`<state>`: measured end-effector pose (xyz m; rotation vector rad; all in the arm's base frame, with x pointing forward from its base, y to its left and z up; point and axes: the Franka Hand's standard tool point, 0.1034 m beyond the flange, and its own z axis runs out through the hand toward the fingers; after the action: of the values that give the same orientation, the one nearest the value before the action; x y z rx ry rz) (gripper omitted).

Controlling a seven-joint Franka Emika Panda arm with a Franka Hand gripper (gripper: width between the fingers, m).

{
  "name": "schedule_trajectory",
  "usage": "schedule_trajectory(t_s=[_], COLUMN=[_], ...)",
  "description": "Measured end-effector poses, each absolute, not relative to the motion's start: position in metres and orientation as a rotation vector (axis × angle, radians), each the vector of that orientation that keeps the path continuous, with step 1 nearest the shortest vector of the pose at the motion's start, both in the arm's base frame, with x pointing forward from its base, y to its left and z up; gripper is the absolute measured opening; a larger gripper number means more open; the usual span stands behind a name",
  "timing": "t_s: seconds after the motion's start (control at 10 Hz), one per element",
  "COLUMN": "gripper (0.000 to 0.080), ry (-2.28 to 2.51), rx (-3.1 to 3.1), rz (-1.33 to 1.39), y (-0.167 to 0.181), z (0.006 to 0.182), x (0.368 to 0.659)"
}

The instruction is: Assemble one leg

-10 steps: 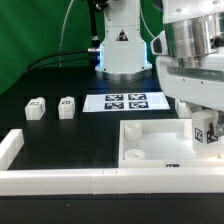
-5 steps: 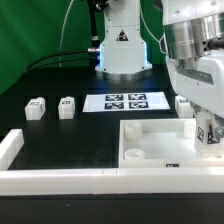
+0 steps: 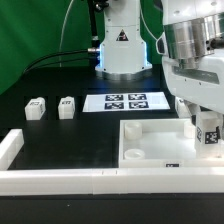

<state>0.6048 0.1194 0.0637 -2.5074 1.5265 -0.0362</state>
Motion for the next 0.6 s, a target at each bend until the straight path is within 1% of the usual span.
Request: schedule_trajectory(t_s=[0.4,0.6], gripper=[0.0649,0.0649], ry=[1.015,0.612], rx=[-2.775,-2.944], rz=[-0.094,-0.15], y=[0.1208,0.1253], z=[0.0635,0.0656], x=[0.6041,0.6059])
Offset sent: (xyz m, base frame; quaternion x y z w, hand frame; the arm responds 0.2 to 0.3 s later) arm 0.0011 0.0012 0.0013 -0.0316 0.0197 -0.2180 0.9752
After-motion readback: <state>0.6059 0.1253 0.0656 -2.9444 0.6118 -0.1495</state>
